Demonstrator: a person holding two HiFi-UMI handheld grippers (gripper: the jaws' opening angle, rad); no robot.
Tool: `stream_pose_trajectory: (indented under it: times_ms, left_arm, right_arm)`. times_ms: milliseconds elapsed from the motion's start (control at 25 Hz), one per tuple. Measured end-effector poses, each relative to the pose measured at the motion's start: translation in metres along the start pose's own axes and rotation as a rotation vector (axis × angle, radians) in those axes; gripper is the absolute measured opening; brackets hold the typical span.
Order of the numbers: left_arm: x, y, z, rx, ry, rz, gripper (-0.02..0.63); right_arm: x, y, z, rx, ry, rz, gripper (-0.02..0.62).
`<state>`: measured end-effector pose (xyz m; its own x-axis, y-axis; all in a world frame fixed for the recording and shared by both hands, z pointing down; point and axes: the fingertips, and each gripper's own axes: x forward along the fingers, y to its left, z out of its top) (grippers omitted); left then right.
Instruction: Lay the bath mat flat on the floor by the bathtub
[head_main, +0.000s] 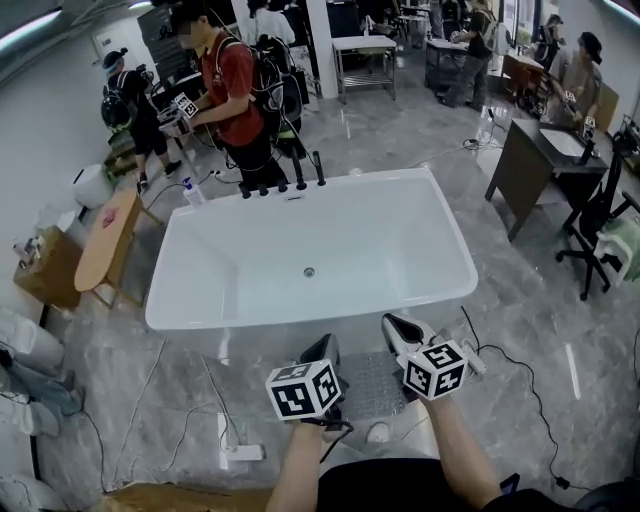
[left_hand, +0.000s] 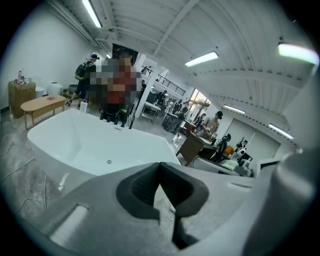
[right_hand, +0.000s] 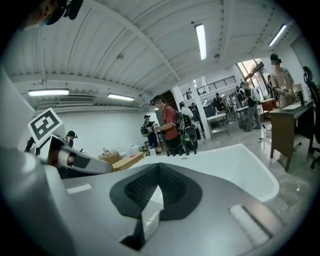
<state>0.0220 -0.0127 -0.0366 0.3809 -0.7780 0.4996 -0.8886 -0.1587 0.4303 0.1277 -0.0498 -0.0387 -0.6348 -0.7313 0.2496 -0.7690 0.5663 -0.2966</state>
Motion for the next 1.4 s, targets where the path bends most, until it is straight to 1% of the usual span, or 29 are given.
stream_pose_trajectory:
  times_ms: [80, 240, 440, 640, 760, 840, 920, 960, 1000, 1080, 1120, 1160, 1280, 1400]
  left_arm:
    - [-0.007, -0.009, 0.02, 0.024, -0.04, -0.014, 0.005]
    - [-0.019, -0.032, 0.06, 0.084, -0.145, -0.038, 0.005]
    - [-0.039, -0.07, 0.119, 0.198, -0.274, -0.061, 0.005]
    - [-0.064, -0.098, 0.167, 0.287, -0.388, -0.074, 0.005]
    - [-0.075, -0.109, 0.194, 0.337, -0.446, -0.073, 0.005]
    - [-0.083, -0.112, 0.213, 0.363, -0.497, -0.039, 0.005]
    - [-0.095, -0.11, 0.234, 0.38, -0.587, 0.034, 0.005]
    - [-0.103, -0.11, 0.242, 0.39, -0.639, 0.075, 0.005]
    - [-0.109, -0.109, 0.248, 0.404, -0.685, 0.111, 0.005]
    - [-0.113, -0.109, 0.248, 0.432, -0.731, 0.157, 0.005]
    - [-0.111, -0.108, 0.243, 0.443, -0.733, 0.17, 0.005]
    - [-0.107, -0.105, 0.236, 0.449, -0.726, 0.181, 0.005]
    - [-0.094, -0.094, 0.212, 0.437, -0.679, 0.193, 0.005]
    - [-0.081, -0.089, 0.194, 0.412, -0.643, 0.171, 0.005]
  right_arm:
    - [-0.003, 0.004, 0.022, -0.033, -0.048, -0.005, 0.005]
    - [-0.011, 0.011, 0.071, -0.144, -0.158, -0.031, 0.005]
    - [-0.025, 0.028, 0.145, -0.234, -0.291, 0.0, 0.005]
    - [-0.037, 0.049, 0.201, -0.302, -0.377, 0.026, 0.005]
    - [-0.041, 0.054, 0.229, -0.32, -0.407, 0.015, 0.005]
    - [-0.044, 0.056, 0.247, -0.339, -0.428, -0.001, 0.005]
    - [-0.048, 0.058, 0.26, -0.378, -0.443, -0.022, 0.005]
    - [-0.049, 0.058, 0.264, -0.421, -0.444, -0.051, 0.005]
    - [-0.05, 0.056, 0.265, -0.484, -0.442, -0.102, 0.005]
    - [-0.052, 0.049, 0.261, -0.621, -0.428, -0.225, 0.005]
    - [-0.053, 0.047, 0.256, -0.666, -0.423, -0.261, 0.006]
    - [-0.053, 0.046, 0.252, -0.69, -0.422, -0.271, 0.006]
    - [-0.056, 0.049, 0.238, -0.695, -0.427, -0.241, 0.006]
    - [-0.054, 0.049, 0.227, -0.657, -0.423, -0.196, 0.006]
